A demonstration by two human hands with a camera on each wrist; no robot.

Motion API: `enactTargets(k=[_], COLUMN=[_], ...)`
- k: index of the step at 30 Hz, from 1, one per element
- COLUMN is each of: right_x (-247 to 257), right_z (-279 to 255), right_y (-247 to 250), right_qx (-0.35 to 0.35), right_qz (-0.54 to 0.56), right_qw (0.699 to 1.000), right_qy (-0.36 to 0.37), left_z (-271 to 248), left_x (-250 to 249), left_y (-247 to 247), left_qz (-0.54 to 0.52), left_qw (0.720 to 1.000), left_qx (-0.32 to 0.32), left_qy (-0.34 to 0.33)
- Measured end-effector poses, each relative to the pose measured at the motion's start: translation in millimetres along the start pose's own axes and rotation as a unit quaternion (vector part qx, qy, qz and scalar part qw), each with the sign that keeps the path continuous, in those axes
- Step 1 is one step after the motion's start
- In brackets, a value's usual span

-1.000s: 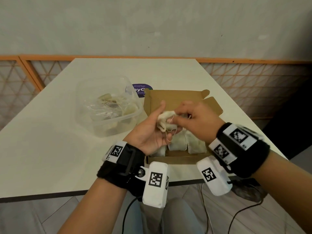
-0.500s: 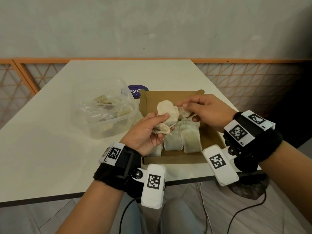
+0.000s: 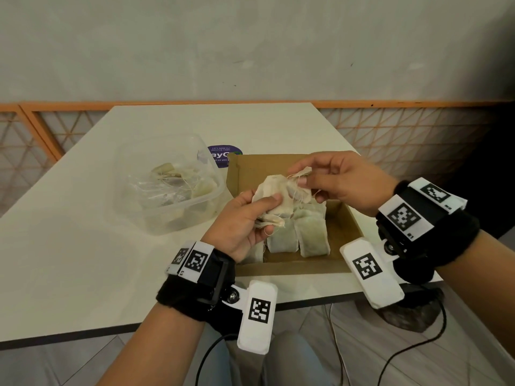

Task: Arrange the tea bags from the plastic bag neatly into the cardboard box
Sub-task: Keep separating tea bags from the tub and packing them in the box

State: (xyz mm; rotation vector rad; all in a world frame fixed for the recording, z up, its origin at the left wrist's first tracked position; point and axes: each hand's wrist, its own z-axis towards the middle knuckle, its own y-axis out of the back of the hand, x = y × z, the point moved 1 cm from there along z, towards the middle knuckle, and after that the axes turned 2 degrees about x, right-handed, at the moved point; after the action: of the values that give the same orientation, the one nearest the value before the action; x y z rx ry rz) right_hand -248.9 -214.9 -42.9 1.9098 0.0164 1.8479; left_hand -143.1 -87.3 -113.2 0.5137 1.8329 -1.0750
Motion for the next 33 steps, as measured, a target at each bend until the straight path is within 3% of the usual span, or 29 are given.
enactTargets(k=[8, 11, 15, 18, 26, 33], right_x=[2, 6, 7, 5, -2, -11], right_z=[0, -4, -6, -1, 13, 19], right_y=[-2, 3, -1, -7, -15, -17], right_qx=[-0.035, -0.025, 0.017, -0.003, -0.059, -0.059], right_qz=[-0.059, -0.01, 0.036, 0.035, -0.092, -0.065], right_qw=[0.996, 0.997, 0.999, 0.999, 0.994, 0.995], right_qy=[0.055, 0.068, 0.037, 0.015, 0.0, -0.041], left_z=[0, 0, 1, -2, -5, -6], left_x=[1, 1, 2, 2, 4, 4], left_y=[-1, -1, -1, -3, -4, -7], left_qz=[0.014, -0.003, -0.002, 0.017, 0.07, 0.084], left_qw=[1.0, 1.0, 1.0, 1.0, 0.996, 0.995], left_qx=[0.004, -0.001, -0.009, 0.0, -0.007, -0.01], left_qy=[-0.013, -0.013, -0.012, -0.019, -0.045, -0.044])
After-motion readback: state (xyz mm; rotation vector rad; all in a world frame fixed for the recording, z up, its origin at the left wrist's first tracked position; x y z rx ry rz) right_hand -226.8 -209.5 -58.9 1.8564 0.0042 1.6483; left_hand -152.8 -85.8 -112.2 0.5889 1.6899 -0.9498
